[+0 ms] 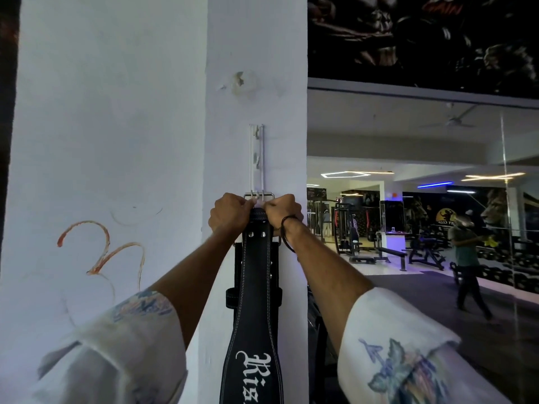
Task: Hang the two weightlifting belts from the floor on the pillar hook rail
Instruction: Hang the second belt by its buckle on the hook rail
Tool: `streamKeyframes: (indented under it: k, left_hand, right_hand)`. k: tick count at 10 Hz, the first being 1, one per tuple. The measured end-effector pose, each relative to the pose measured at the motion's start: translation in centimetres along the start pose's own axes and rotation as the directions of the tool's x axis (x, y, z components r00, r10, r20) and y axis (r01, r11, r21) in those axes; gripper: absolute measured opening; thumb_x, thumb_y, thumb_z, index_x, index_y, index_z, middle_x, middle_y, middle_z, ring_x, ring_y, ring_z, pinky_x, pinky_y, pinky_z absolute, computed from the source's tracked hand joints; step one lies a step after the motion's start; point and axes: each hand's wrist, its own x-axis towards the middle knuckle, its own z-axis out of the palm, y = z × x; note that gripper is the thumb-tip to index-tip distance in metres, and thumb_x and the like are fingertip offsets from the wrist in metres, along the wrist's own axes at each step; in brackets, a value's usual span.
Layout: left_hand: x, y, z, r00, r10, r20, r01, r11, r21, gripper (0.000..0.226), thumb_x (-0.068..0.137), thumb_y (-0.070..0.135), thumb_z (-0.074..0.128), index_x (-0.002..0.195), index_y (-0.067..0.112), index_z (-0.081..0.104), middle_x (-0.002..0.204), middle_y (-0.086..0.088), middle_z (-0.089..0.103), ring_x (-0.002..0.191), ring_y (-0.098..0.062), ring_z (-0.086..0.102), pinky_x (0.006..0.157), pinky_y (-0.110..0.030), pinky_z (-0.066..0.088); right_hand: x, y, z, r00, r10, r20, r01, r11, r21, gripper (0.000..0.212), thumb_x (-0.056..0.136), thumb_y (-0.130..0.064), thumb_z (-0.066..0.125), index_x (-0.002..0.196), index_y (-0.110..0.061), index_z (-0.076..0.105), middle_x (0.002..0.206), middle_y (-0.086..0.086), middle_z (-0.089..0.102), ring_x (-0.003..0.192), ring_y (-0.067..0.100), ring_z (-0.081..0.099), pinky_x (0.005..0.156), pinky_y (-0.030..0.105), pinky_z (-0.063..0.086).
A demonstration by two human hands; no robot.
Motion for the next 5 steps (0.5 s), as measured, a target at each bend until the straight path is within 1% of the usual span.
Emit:
streamKeyframes:
  k: [1,2,3,4,5]
  left_hand:
    - [-1.0,-0.5,-0.7,0.999,0.023,0.049,-0.021,0.998,-0.058,0.025,0.09,0.046,0.064,0.097,0.027,0.079,0.095,-0.005,0.075,0.089,-0.033,0.07,0.079,-0.038,0.057]
    - [-2.3,-0.9,-1.6,0.989,0.094,0.11,-0.094,0.996,-0.008,0.028,0.094,0.035,0.062,0.12,0.032,0.073,0.116,-0.004,0.074,0.101,-0.032,0.07,0.089,-0.041,0.056]
    - [-3.6,-1.0,-2.7,0.972,0.138,0.192,-0.154,0.986,0.067,0.038,0.096,0.032,0.059,0.134,0.036,0.062,0.128,-0.005,0.068,0.104,-0.035,0.069,0.09,-0.042,0.054]
    - [-4.9,-0.9,-3.5,0.948,0.199,0.25,-0.246,0.953,0.175,0.043,0.1,0.03,0.052,0.144,0.031,0.052,0.139,-0.008,0.06,0.12,-0.036,0.06,0.093,-0.041,0.047]
    - [-6.9,-0.3,-5.1,0.95,0.209,0.233,-0.272,0.919,0.287,0.054,0.104,0.036,0.044,0.154,0.019,0.032,0.156,-0.011,0.043,0.138,-0.036,0.045,0.102,-0.048,0.042]
  right_hand:
    - [-0.2,0.0,-0.4,0.997,0.008,0.078,-0.006,1.0,-0.02,0.021,0.086,-0.03,0.068,0.101,-0.018,0.077,0.104,0.011,0.075,0.095,0.032,0.073,0.082,0.045,0.062]
    - [-1.7,0.1,-1.7,0.979,-0.005,0.203,0.015,0.999,-0.044,0.039,0.094,-0.016,0.057,0.131,-0.024,0.063,0.121,0.01,0.068,0.1,0.03,0.069,0.084,0.04,0.061]
    - [-4.0,0.3,-2.5,0.958,-0.07,0.277,0.107,0.987,-0.122,0.061,0.094,-0.01,0.051,0.15,-0.03,0.038,0.13,0.009,0.061,0.099,0.029,0.064,0.087,0.041,0.059]
    - [-5.3,1.1,-3.1,0.934,-0.16,0.319,0.255,0.924,-0.284,0.068,0.095,-0.012,0.053,0.155,-0.028,0.024,0.14,0.015,0.054,0.121,0.036,0.057,0.101,0.041,0.049]
    - [-7.3,1.3,-4.0,0.923,-0.231,0.307,0.348,0.84,-0.416,0.058,0.098,-0.023,0.053,0.151,-0.02,0.03,0.142,0.017,0.046,0.128,0.039,0.05,0.102,0.043,0.046]
